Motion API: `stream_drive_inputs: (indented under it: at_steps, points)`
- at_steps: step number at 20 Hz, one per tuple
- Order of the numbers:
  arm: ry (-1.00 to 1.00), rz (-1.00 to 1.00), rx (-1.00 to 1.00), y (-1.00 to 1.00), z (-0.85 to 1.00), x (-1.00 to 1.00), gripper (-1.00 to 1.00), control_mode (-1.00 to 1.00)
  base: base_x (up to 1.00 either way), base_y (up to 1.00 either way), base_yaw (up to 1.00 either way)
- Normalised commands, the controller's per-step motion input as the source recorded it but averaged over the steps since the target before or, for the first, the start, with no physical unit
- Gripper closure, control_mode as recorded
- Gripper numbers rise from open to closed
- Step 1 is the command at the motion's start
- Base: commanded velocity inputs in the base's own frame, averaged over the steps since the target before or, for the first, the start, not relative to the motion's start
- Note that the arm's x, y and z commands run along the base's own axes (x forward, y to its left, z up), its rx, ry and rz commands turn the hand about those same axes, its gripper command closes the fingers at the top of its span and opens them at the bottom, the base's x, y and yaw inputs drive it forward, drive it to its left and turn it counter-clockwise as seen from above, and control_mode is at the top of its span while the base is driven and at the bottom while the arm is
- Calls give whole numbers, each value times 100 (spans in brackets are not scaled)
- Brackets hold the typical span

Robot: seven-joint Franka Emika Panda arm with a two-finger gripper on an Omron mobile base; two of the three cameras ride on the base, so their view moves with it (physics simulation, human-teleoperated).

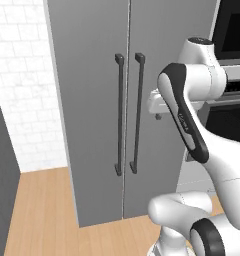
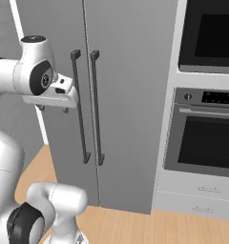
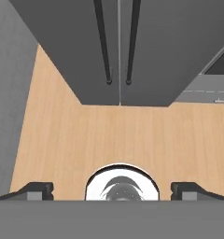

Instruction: Grab a lemon wedge from the fridge and one ice cube from the ice bowl, and put them in the glass of lemonade.

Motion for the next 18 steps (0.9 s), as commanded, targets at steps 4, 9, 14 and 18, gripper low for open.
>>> stream_drive_inputs:
  at_steps: [4,9,14,18]
  points:
    - [0,-1,-1,0,16,-42,-100,-100,0,0,0]
    - [-1,-2,0,-2,0,-38,-100,-100,0,0,0]
    - [-15,0,0,-7,0,-35,-100,-100,0,0,0]
    - [-13,0,2,-19,-18,10,-100,-100,0,0,0]
